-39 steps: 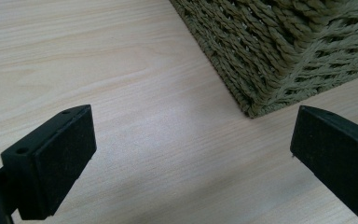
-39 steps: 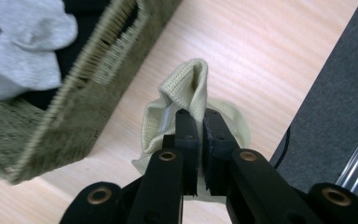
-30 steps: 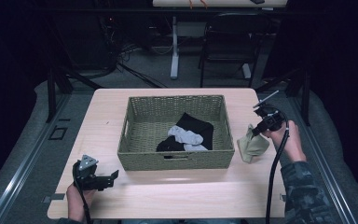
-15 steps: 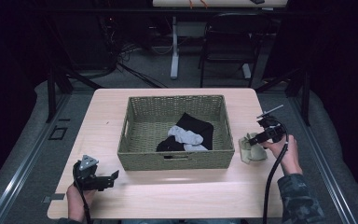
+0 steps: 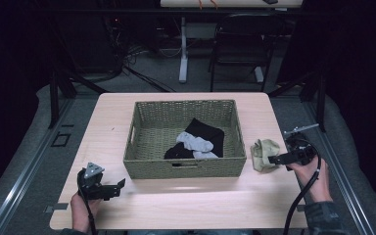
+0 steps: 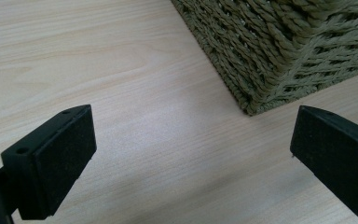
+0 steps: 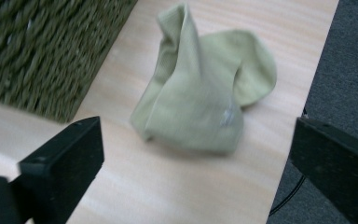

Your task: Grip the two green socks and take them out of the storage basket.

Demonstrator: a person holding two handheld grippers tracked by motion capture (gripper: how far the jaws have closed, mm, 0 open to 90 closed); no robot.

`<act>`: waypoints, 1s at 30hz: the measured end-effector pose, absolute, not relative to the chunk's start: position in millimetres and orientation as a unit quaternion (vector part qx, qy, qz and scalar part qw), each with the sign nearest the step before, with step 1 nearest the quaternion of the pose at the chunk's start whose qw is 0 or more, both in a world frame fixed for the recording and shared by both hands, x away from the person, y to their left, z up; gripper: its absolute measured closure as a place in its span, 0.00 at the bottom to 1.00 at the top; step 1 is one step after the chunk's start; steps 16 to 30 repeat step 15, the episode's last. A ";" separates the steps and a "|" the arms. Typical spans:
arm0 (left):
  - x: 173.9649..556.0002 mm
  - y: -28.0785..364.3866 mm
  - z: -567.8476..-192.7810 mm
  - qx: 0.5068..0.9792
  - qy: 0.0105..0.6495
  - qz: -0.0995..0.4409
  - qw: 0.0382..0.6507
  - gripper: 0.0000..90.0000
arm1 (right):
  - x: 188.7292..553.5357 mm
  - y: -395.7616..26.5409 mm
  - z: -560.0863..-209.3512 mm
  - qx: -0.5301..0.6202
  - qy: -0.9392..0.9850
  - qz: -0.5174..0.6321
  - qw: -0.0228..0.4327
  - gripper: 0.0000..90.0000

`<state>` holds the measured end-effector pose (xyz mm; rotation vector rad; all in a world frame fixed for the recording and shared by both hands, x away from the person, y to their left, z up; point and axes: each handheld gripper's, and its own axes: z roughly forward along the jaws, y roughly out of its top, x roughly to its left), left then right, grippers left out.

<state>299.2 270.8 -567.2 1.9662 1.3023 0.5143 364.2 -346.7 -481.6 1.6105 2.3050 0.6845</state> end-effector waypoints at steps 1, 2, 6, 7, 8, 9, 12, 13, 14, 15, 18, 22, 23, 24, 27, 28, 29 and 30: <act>299.2 270.8 -567.2 0.761 0.504 0.199 0.356 0.00 | 359.3 -347.3 -482.9 0.549 0.792 0.234 0.127 0.01; 299.3 270.2 -567.0 0.763 0.503 0.200 0.353 0.00 | 353.1 -348.2 -485.0 0.547 0.791 0.238 0.134 0.00; 299.5 269.2 -566.8 0.763 0.502 0.200 0.354 0.00 | 336.8 -350.7 -493.6 0.548 0.784 0.250 0.147 0.00; 299.4 269.0 -566.5 0.763 0.501 0.201 0.355 0.00 | 334.9 -350.7 -497.1 0.548 0.785 0.246 0.153 0.00; 299.4 268.8 -566.4 0.763 0.500 0.201 0.356 0.00 | 333.6 -351.3 -499.8 0.547 0.787 0.238 0.157 0.00; 299.4 268.6 -566.2 0.764 0.500 0.200 0.355 0.00 | 331.9 -352.6 -502.4 0.550 0.783 0.242 0.163 0.00; 299.8 268.4 -566.2 0.766 0.498 0.201 0.354 0.00 | 329.6 -356.7 -510.1 0.556 0.780 0.245 0.149 0.00; 300.2 268.4 -566.4 0.766 0.497 0.201 0.355 0.00 | 329.4 -357.7 -511.1 0.557 0.781 0.241 0.147 0.00; 300.3 267.9 -566.5 0.764 0.499 0.202 0.355 0.00 | 329.5 -358.8 -512.9 0.558 0.781 0.240 0.142 0.00; 300.3 267.9 -566.5 0.764 0.499 0.202 0.355 0.00 | 329.5 -358.8 -512.9 0.558 0.781 0.240 0.142 0.00; 300.3 267.9 -566.5 0.764 0.499 0.202 0.355 0.00 | 329.5 -358.8 -512.9 0.558 0.781 0.240 0.142 0.00; 300.3 267.9 -566.5 0.764 0.499 0.202 0.355 0.00 | 329.5 -358.8 -512.9 0.558 0.781 0.240 0.142 0.00; 300.3 267.9 -566.5 0.764 0.499 0.202 0.355 0.00 | 329.5 -358.8 -512.9 0.558 0.781 0.240 0.142 0.00; 300.3 267.9 -566.5 0.764 0.499 0.202 0.355 0.00 | 329.5 -358.8 -512.9 0.558 0.781 0.240 0.142 0.00; 300.3 267.9 -566.5 0.764 0.499 0.202 0.355 0.00 | 329.5 -358.8 -512.9 0.558 0.781 0.240 0.142 0.00; 300.3 267.9 -566.5 0.764 0.499 0.202 0.355 0.00 | 329.5 -358.8 -512.9 0.558 0.781 0.240 0.142 0.00; 300.3 267.9 -566.5 0.764 0.499 0.202 0.355 0.00 | 329.5 -358.8 -512.9 0.558 0.781 0.240 0.142 0.00; 300.3 267.9 -566.5 0.764 0.499 0.202 0.355 0.00 | 329.5 -358.8 -512.9 0.558 0.781 0.240 0.142 0.00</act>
